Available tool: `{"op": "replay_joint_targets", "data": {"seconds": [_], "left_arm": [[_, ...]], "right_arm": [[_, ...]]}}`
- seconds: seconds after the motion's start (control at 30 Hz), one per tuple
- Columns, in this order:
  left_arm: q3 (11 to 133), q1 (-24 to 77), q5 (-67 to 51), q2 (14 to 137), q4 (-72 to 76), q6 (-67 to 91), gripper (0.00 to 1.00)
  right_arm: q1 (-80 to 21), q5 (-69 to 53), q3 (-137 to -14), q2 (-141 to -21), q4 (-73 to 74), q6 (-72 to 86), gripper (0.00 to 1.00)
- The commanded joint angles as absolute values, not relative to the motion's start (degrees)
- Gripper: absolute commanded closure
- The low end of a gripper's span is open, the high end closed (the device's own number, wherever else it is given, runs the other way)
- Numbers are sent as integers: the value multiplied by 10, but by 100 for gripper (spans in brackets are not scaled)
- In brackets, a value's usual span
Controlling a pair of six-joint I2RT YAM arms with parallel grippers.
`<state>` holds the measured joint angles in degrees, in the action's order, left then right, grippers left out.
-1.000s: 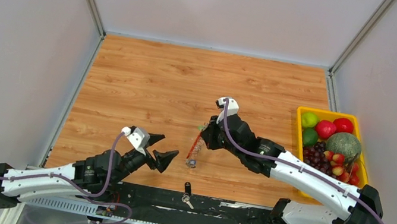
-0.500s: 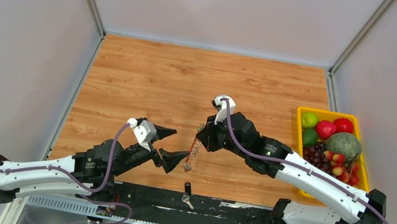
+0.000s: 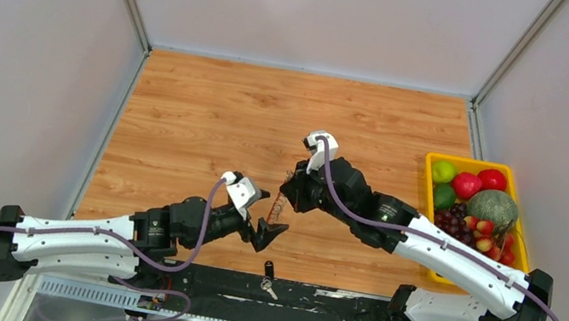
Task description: Put the keys on the keyring
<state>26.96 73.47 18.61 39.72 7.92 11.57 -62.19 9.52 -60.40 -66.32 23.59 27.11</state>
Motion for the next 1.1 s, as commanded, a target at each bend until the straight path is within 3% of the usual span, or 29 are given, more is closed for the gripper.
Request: {"op": "replay_joint_targets", "data": {"seconds": [0.0, 0.1, 0.23, 0.37, 0.47, 0.6, 0.93, 1.07], "left_arm": [[284, 735, 201, 413, 101, 99, 0], [282, 735, 211, 427, 106, 96, 1], [278, 735, 227, 434, 113, 88, 14], [279, 735, 245, 438, 112, 84, 39], [279, 735, 255, 437, 112, 83, 69], [281, 735, 270, 436, 103, 79, 97], [302, 735, 280, 399, 45, 71, 100], [322, 736, 256, 393, 20, 75, 100]], "right_arm": [[-626, 107, -640, -659, 212, 276, 100], [-628, 105, -643, -657, 211, 276, 100], [-631, 103, -643, -652, 211, 277, 100], [-634, 101, -644, -645, 212, 276, 100], [-637, 101, -644, -640, 211, 276, 100], [-641, 102, -642, -632, 211, 275, 100], [-642, 65, -619, -581, 225, 235, 100], [-642, 40, -621, -571, 246, 207, 91]]}}
